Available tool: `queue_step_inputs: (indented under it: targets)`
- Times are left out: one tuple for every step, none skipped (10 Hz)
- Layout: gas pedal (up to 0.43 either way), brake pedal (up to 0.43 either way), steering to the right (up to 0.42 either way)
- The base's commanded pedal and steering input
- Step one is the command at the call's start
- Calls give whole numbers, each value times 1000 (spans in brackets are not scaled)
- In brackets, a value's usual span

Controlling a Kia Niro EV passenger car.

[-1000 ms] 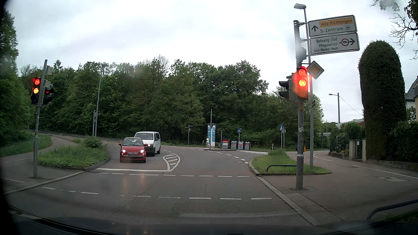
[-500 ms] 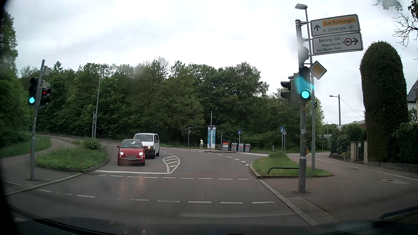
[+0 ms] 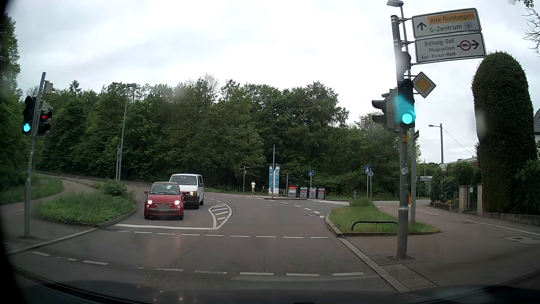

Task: Follow the waypoints while adhering to traffic rules and regulations

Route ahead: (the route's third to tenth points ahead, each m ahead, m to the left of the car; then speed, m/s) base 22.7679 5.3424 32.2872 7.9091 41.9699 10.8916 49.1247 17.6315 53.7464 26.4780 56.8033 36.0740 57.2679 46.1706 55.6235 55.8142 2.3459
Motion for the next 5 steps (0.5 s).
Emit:
queue_step_inputs:
  targets:
    - [551,0,-13]
    - [559,0,-13]
    - [559,0,-13]
    - [559,0,-13]
    - [559,0,-13]
